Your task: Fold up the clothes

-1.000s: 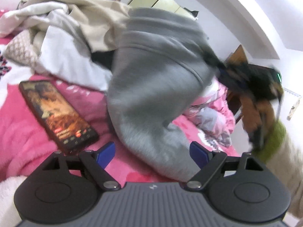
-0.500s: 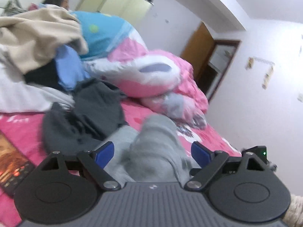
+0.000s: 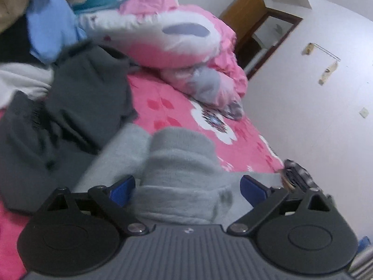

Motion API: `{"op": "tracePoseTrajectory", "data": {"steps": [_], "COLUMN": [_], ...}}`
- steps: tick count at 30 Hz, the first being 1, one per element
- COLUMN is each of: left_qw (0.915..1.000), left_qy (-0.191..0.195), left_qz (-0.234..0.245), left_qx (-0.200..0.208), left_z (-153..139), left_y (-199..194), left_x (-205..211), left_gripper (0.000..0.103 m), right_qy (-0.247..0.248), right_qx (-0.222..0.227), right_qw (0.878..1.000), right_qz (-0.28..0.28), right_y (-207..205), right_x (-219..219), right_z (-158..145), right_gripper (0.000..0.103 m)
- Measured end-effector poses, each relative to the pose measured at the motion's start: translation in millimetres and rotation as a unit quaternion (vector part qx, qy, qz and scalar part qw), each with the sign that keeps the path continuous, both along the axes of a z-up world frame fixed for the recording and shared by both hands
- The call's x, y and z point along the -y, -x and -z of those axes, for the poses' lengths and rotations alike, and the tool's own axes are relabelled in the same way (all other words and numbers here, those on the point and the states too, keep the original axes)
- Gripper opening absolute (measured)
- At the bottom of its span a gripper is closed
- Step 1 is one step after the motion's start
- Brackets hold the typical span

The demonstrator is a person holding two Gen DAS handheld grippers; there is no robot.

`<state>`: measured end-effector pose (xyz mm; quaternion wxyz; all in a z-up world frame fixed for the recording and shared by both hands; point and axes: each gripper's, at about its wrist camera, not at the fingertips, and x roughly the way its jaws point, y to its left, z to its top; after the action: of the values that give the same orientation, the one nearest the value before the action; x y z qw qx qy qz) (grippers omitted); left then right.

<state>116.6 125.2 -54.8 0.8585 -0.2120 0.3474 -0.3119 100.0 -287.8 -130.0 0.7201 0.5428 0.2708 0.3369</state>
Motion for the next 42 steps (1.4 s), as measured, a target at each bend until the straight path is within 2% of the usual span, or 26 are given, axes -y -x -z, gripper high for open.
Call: {"op": "tracePoseTrajectory", "data": {"steps": [4,7,10,13,15,17,19,22,25,27,28,31,32,34,36,37,42], "left_qw": [0.9954,0.9805,0.9615,0.9481,0.9489,0.9546,0.9611,0.9653,0.9547,0.9438,0.9382,0.9185,0.9113,0.8989,0.8887,0.8852,0.8942], "left_qy": [-0.041,-0.082,-0.111,-0.134,-0.133,-0.115,-0.100,-0.125,-0.201,-0.247,-0.267,-0.318,-0.332,-0.355,-0.380,-0.390,-0.382], "left_qz": [0.044,0.113,0.196,0.246,0.247,0.235,0.212,0.168,0.137,0.128,0.127,0.131,0.134,0.138,0.125,0.114,0.088], "left_qx": [0.075,0.139,0.157,0.150,0.145,0.141,0.146,0.157,0.172,0.178,0.181,0.195,0.204,0.217,0.224,0.226,0.217], "left_z": [-14.6,-21.2,-15.8,-4.9,-4.1,-10.1,-19.1,-27.3,-23.3,-16.2,-13.2,-4.6,-1.8,3.6,11.4,14.2,12.2], "left_y": [38.9,87.1,130.8,162.0,169.8,167.7,158.1,145.3,125.2,115.1,112.3,111.1,113.8,119.3,121.5,122.0,124.6], "left_x": [28.1,51.5,71.5,83.4,80.1,72.4,66.2,73.5,93.7,112.3,120.5,140.8,146.1,154.9,162.2,164.5,162.3], "left_gripper": [0.096,0.097,0.097,0.097,0.097,0.097,0.097,0.097,0.092,0.080,0.077,0.071,0.070,0.065,0.052,0.049,0.036], "right_qy": [-0.037,-0.034,-0.045,-0.062,-0.086,-0.091,-0.071,-0.024,0.040,0.073,0.082,0.086,0.085,0.074,0.063,0.062,0.062], "right_qx": [-0.055,-0.066,-0.085,-0.105,-0.111,-0.113,-0.109,-0.096,-0.085,-0.087,-0.088,-0.093,-0.097,-0.103,-0.107,-0.105,-0.100], "right_qw": [0.998,0.997,0.995,0.992,0.989,0.988,0.990,0.993,0.994,0.992,0.991,0.991,0.990,0.991,0.991,0.991,0.992], "right_qz": [-0.002,-0.007,0.004,0.026,0.042,0.053,0.060,0.066,0.060,0.052,0.051,0.052,0.053,0.051,0.048,0.047,0.042], "right_y": [-3.6,8.3,32.7,60.7,74.8,84.2,88.8,95.4,96.8,95.0,93.3,86.2,84.2,81.1,78.8,79.1,83.5], "right_x": [-11.9,-12.4,-3.4,7.6,12.3,14.2,13.6,11.1,2.6,-3.8,-6.4,-8.3,-7.2,-5.1,-3.3,-3.2,-1.2], "right_z": [17.0,21.0,30.3,41.3,47.6,49.8,47.4,39.9,32.2,30.9,31.7,36.6,39.2,45.8,51.9,52.4,50.8], "right_gripper": [0.066,0.066,0.067,0.067,0.067,0.067,0.067,0.067,0.067,0.062,0.060,0.047,0.036,0.024,0.020,0.020,0.023]}}
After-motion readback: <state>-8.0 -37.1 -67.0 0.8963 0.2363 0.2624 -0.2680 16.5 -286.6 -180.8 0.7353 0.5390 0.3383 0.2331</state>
